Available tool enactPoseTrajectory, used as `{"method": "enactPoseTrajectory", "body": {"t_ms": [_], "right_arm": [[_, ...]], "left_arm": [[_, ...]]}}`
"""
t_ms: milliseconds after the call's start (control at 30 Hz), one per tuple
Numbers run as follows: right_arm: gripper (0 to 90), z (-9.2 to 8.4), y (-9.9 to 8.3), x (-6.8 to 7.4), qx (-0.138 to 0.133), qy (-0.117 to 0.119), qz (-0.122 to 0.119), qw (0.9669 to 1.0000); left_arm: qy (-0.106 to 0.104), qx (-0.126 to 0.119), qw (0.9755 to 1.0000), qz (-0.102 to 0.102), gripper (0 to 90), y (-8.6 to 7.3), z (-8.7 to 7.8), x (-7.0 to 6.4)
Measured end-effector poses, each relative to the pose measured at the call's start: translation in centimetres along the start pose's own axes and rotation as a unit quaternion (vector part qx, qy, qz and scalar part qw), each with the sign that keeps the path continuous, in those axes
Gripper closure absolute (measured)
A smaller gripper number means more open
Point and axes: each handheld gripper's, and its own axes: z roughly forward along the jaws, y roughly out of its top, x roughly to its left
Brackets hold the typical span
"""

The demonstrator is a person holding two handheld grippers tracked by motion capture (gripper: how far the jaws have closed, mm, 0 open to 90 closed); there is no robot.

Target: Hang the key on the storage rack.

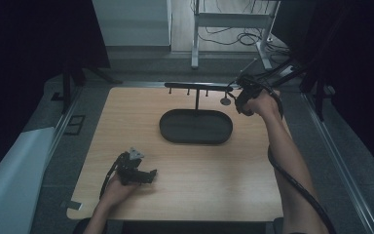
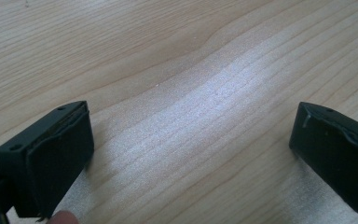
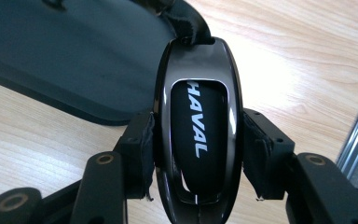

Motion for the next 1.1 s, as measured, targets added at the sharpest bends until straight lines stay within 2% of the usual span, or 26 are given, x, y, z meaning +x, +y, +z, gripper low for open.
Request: {"method": "enactPoseTrajectory", "body": {"t_ms": [400, 600, 1100], "right_arm": [[48.9, 3.4, -0.4, 1.7, -0.010, 0.001, -0.025, 0.9996], [48.8, 4.4, -0.5, 2.3, -0.015, 0.001, -0.031, 0.9994], [48.0, 6.4, -1.1, 3.5, -0.046, 0.003, -0.048, 0.9978]], "left_arm": [[0.001, -0.003, 1.0000, -0.002, 0.0, 0.0, 0.0, 0.0], [0.001, -0.003, 1.0000, -0.002, 0.0, 0.0, 0.0, 0.0], [0.001, -0.002, 1.0000, -0.002, 0.0, 0.0, 0.0, 0.0]]}}
